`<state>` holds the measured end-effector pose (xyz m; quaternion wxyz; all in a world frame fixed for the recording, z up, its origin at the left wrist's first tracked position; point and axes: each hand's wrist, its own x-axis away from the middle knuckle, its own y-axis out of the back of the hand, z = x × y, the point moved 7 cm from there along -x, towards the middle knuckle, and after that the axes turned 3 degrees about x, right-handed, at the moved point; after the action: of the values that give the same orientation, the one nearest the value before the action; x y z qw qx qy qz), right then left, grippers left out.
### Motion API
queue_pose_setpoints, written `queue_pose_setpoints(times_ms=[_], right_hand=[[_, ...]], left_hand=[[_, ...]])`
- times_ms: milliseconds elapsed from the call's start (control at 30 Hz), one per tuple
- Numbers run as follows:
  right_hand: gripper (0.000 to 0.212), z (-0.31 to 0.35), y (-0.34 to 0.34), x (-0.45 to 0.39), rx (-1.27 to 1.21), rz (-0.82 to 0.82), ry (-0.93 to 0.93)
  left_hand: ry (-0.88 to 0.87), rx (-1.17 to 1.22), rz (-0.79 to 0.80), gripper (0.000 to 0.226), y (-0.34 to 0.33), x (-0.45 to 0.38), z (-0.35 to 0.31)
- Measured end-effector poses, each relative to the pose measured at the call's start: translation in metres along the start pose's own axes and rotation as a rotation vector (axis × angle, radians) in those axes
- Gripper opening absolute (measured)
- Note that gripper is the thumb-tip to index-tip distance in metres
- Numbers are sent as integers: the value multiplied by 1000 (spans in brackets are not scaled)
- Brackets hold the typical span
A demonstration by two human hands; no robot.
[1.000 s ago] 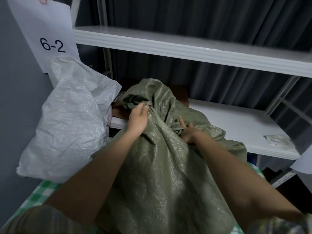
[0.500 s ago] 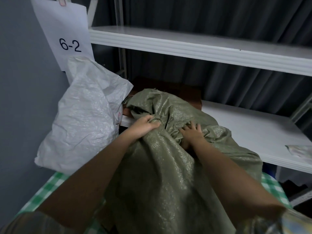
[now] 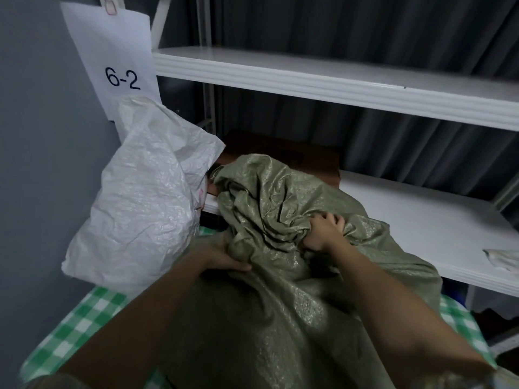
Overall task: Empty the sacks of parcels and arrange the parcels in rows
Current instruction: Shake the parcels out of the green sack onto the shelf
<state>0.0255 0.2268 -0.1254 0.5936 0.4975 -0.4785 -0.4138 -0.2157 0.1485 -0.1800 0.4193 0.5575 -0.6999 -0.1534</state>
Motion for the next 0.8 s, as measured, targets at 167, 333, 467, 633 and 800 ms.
queue_pose_setpoints(times_ms=[167, 333, 467, 633, 800], right_hand=[[62, 8, 4, 4, 91, -152, 97], [53, 12, 40, 16, 108, -303, 183], [43, 14, 84, 29, 123, -446, 222], [42, 18, 119, 36, 216, -429, 217], [27, 32, 146, 56, 19, -529, 332]], left_hand=[[-35, -36, -22, 125, -4, -8, 7], [-8, 154, 112, 135, 3, 0, -32], [-24, 756, 81, 137, 25, -9, -78], [-180, 1083, 153, 74, 44, 2, -161], [-147, 1143, 132, 45, 50, -4, -186]])
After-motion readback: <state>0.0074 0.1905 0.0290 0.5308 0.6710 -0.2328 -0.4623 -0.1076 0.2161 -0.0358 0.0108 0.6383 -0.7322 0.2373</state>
